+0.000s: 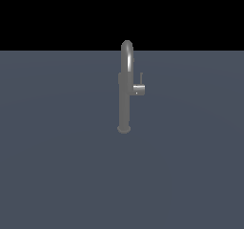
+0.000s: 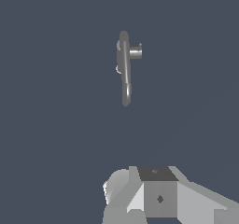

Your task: Turn on the faucet by rotating a designated handle.

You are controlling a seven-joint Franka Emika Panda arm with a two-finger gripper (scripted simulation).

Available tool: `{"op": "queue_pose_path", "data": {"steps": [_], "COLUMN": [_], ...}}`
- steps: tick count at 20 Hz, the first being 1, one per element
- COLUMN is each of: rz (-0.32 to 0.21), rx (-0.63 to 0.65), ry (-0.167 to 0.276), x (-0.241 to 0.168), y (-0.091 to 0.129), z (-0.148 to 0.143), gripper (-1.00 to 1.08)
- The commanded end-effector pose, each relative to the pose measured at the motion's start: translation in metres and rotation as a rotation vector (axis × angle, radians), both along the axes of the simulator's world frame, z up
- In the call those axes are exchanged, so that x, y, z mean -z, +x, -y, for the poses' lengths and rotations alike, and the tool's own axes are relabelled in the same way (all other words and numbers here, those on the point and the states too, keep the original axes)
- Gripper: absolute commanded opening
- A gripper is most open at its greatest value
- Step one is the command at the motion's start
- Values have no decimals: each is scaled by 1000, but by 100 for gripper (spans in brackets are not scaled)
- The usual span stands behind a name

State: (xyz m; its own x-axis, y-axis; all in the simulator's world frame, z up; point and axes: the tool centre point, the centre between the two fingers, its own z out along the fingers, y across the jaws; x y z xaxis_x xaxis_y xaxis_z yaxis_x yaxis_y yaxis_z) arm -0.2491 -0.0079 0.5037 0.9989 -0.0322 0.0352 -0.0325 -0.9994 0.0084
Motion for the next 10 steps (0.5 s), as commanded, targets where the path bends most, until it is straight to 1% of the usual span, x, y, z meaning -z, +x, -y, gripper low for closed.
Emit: {"op": "queue_pose_path", "data": {"steps": [1,6,10], "rz": [0,-9,-28], "rx": [0,8,28], "ry": [0,9,28], "x": [0,0,1], "y": [0,3,10], "z": [0,0,0], "gripper": [-100,-100,-100]}}
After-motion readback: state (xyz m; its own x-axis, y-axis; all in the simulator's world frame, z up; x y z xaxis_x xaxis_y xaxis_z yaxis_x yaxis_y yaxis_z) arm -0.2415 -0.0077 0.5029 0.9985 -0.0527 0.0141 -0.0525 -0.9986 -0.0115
